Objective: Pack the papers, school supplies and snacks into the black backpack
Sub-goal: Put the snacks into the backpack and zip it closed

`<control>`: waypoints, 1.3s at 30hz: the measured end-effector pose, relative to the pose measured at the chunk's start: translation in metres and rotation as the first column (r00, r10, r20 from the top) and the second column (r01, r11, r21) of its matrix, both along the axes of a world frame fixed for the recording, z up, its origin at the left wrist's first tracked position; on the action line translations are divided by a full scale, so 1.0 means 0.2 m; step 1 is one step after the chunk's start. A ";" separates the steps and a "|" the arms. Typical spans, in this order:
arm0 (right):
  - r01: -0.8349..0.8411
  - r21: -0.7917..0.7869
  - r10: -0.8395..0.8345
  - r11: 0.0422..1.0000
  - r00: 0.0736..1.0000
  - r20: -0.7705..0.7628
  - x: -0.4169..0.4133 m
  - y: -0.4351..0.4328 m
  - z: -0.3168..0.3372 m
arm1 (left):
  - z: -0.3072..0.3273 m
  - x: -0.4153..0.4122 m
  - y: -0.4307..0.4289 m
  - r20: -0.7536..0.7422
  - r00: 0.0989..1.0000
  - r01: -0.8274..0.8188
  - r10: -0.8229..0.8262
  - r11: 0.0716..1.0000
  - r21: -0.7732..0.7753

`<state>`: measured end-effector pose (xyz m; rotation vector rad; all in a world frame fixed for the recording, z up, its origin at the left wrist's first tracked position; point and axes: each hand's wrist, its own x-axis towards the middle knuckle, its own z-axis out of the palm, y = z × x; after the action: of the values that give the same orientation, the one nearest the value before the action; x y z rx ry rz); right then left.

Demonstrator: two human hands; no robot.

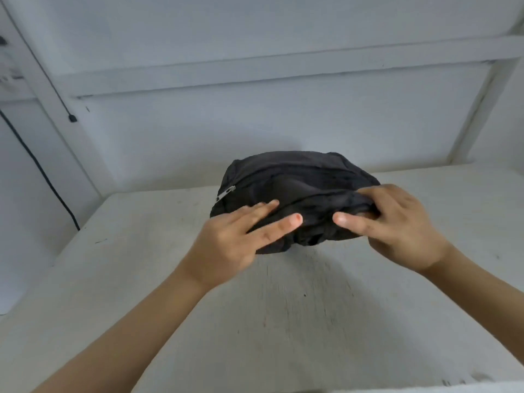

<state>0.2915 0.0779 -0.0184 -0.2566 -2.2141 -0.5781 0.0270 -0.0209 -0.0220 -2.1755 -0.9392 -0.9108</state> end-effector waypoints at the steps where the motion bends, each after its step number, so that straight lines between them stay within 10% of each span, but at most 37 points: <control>1: 0.003 0.025 -0.002 1.000 0.999 -0.038 -0.02 0.03 0.10 | 0.08 -0.01 0.04 0.048 0.999 0.001 -0.003 0.999 0.044; 8: 0.059 0.001 -0.057 0.998 0.980 -0.189 -0.15 0.26 0.67 | 0.70 0.00 0.25 0.373 0.921 -0.111 0.112 0.994 -0.025; 16: -0.151 -0.637 -0.014 0.756 0.969 -0.246 -0.20 0.59 0.76 | 0.93 -0.15 0.72 0.503 0.812 -0.234 0.296 0.955 -0.185; 25: -0.176 -0.712 -0.103 0.679 0.938 -0.331 -0.20 0.73 0.52 | 0.85 -0.24 0.87 0.501 0.824 -0.281 0.264 0.959 -0.043; 31: -0.203 -0.726 -0.109 0.657 0.928 -0.357 -0.24 0.90 0.46 | 0.47 -0.33 0.87 0.702 0.661 0.066 0.264 0.912 -0.405; 39: -0.222 -0.711 -0.140 0.667 0.900 -0.413 -0.32 1.04 0.35 | 0.37 -0.32 1.06 0.705 0.605 -0.035 0.370 0.897 -0.440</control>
<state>0.2271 0.2864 0.0509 -0.6875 -1.8769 0.4479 -0.0364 0.1902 0.0519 -1.8535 -1.8924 -1.7331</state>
